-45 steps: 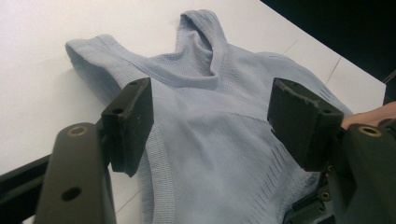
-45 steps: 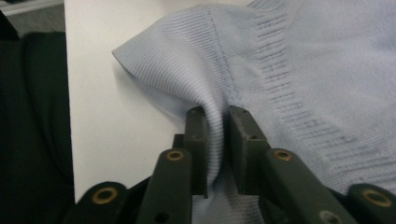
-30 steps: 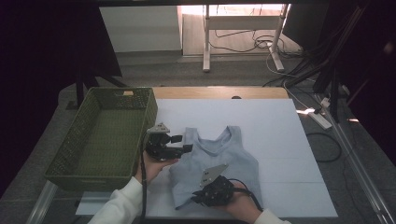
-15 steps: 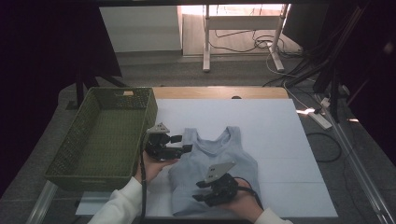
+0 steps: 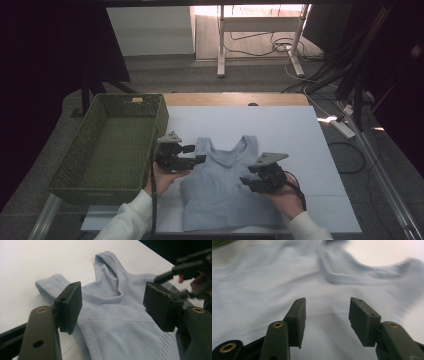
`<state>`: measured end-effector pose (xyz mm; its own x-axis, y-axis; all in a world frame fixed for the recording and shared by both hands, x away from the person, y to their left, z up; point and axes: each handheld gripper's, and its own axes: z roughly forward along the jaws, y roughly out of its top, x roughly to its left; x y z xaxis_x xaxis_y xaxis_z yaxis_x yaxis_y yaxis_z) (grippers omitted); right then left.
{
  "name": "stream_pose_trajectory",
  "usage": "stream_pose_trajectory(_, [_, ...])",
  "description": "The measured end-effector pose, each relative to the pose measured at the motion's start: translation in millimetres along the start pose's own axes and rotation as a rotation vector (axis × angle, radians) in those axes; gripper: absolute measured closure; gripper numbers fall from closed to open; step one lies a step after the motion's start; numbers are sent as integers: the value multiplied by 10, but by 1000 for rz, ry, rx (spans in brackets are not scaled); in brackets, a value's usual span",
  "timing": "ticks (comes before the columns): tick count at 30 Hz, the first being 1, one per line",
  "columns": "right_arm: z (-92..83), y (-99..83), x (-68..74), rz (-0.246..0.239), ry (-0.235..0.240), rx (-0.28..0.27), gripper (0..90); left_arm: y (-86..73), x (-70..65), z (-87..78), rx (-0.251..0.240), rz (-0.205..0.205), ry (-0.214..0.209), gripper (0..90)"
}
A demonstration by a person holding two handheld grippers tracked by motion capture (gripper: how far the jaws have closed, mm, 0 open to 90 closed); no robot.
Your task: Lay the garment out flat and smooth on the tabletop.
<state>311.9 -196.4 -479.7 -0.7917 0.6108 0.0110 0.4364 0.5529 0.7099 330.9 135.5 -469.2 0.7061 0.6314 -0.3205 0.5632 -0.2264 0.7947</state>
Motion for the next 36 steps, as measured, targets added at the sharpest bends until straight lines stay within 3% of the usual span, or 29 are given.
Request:
stream_pose_trajectory(6, [-115,-123,-280,75,-73,12,463,1,-3,3,2,0,0,322])
stream_pose_trajectory(10, [-153,-203,-390,117,-95,27,444,4,-3,5,2,1,-1,322])
stream_pose_trajectory(13, [-127,-246,-435,118,-112,68,423,3,-2,11,4,2,-2,322])
stream_pose_trajectory(19, [-43,-305,-530,157,-107,118,382,-2,-4,17,6,1,-3,321])
stream_pose_trajectory(25, [39,-351,-629,211,-73,147,361,-3,-12,18,9,3,-2,321])
stream_pose_trajectory(28, [62,-359,-640,215,-68,149,365,-3,-14,20,9,4,-2,321])
stream_pose_trajectory(29, [62,-358,-639,215,-68,150,382,-4,-14,22,9,4,-2,321])
stream_pose_trajectory(36, [79,-350,-587,203,21,145,727,-2,-25,36,13,7,-4,321])
